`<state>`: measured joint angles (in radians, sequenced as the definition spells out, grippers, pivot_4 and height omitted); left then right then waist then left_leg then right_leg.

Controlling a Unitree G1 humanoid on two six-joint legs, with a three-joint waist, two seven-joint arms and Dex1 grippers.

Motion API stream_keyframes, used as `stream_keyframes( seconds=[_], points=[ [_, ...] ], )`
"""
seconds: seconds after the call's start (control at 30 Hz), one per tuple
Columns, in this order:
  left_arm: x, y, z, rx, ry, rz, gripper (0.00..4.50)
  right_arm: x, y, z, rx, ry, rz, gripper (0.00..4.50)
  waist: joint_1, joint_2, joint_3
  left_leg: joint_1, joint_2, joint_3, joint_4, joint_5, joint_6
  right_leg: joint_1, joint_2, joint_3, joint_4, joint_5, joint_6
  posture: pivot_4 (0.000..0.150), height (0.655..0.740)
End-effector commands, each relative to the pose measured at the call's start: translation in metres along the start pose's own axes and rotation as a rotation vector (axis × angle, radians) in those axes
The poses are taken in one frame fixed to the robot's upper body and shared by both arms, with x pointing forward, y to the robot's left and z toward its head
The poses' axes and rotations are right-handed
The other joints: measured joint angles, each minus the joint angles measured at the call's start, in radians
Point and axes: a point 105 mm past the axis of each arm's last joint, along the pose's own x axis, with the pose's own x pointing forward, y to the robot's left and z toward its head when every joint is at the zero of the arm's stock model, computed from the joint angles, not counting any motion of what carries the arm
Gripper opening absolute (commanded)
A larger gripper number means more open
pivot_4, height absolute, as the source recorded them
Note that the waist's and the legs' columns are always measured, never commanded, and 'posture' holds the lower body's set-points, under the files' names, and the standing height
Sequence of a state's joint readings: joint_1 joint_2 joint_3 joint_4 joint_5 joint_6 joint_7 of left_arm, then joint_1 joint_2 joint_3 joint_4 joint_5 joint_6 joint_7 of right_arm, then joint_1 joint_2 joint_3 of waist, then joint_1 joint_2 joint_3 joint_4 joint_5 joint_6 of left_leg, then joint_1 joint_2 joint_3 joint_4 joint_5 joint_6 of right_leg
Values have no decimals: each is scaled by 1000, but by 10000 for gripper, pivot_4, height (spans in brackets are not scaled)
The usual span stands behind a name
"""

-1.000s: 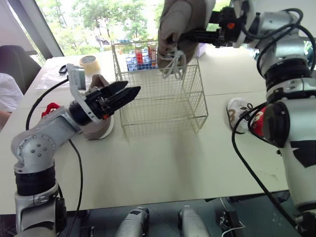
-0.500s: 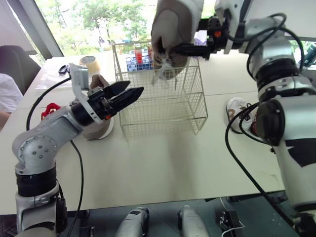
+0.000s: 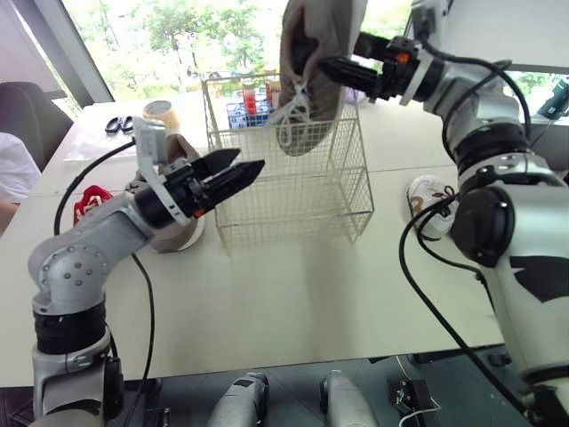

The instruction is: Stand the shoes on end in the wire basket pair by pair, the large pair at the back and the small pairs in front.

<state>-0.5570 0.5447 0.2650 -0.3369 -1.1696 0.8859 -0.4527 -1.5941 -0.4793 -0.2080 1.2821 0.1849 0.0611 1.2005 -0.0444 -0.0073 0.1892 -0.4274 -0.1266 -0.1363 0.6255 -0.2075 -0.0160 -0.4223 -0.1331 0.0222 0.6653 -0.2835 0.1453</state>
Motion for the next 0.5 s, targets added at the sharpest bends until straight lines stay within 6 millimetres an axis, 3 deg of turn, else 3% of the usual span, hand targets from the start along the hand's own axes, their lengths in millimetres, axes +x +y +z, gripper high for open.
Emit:
stream_keyframes(
  seconds=[0.03, 0.23, 0.5],
  points=[
    [5, -11, 8, 26, -18, -57, 45000, 0, -2, 25, -75, -71, -25, 44460, 0, 0, 0, 0, 0, 0, 0, 0, 0, 0, 0, 0, 0, 0, 0, 1500, 7400],
    [9, -11, 6, 25, -7, -72, 45000, -4, -7, 7, -244, 48, -92, 44460, 0, 0, 0, 0, 0, 0, 1, 0, 0, 0, 0, 0, 1, 0, 0, 1500, 7400],
    [10, -12, 4, 25, -6, -78, 45000, -12, -13, 1, -241, 81, -154, 44460, -1, 0, 0, 0, 0, 0, 1, 0, 0, 0, 0, 0, 1, 0, 0, 1500, 7400]
  ],
)
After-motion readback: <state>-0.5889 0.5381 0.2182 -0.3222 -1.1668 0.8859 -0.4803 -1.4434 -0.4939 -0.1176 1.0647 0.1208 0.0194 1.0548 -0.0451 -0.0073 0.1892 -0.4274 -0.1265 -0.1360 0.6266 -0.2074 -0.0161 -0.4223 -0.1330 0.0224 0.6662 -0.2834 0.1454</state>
